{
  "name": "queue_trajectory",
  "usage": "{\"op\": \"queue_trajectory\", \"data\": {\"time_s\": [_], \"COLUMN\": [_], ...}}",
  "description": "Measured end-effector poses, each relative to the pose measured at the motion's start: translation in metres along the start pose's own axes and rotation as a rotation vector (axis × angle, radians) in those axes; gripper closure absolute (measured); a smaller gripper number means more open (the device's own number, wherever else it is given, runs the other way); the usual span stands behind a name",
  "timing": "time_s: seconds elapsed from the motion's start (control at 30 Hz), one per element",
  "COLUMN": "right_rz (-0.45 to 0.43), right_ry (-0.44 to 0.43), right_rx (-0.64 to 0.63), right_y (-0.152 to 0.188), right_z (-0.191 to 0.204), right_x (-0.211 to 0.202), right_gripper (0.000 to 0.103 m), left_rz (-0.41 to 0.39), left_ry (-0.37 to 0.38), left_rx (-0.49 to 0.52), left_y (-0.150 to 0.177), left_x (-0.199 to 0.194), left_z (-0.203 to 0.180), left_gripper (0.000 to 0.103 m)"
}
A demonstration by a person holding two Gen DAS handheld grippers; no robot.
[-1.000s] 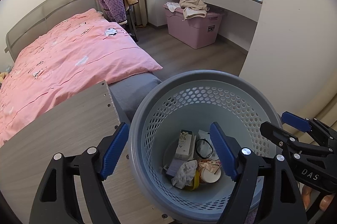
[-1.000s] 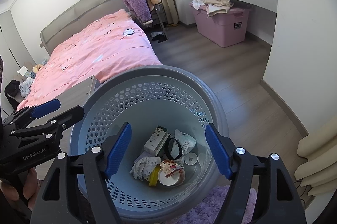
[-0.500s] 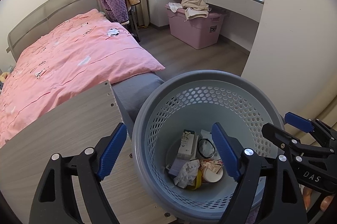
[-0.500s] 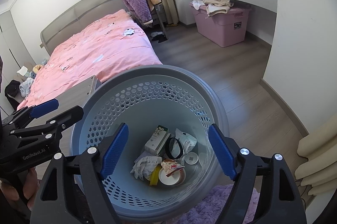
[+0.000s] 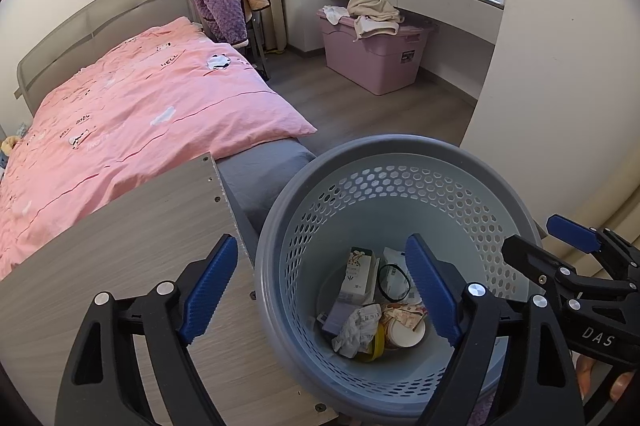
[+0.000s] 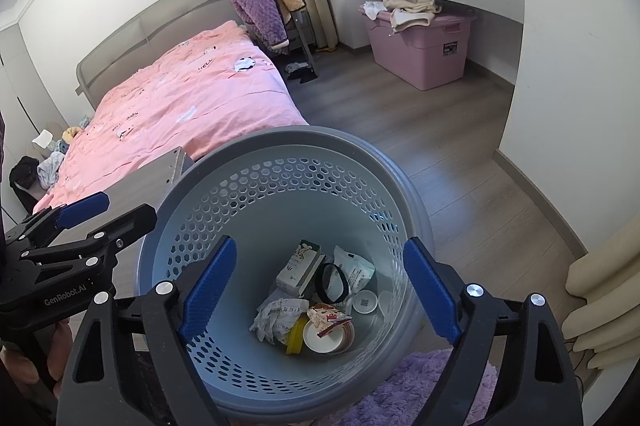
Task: Collect trash
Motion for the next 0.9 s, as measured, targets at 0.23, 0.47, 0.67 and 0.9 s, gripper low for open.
{"op": "queue_trajectory", "data": {"time_s": [0.23,0.47,0.67,0.9], "right_rz": [0.001,0.001,0.002,0.003], "right_ry": [-0.001,-0.001,0.000,0.000], "right_rx": [0.001,0.001,0.001,0.001], "right_y": [-0.0003,-0.0002,-0.0004,-0.0003], "right_z": [-0.0002,0.0000,0.0002,-0.0001], "right_x": [0.0001,-0.0001,0.0000,0.0000], "right_gripper": [0.019,0.019,0.019,0.019], "left_rz": [0.002,0.006,0.005,0.003], "left_ry": [-0.002,-0.002,-0.001,-0.002], "left_rx": [-0.001,-0.004,-0.003,-0.003], "left_y": [0.0003,0.0025,0.0022,0.0030], "left_x": [0.0004,0.0003,0.0003,-0.0002], "left_z": [0.0010,0.0043,0.0039,0.0058], "left_gripper": [0.021,0.021,0.021,0.021]}}
Point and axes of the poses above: each gripper's, at about its wrist camera, not at the fingertips, and x roughly the way its jaws point, z to its left, y to its underside, the point moved 9 cm from there along x, roughly the way its jaws point
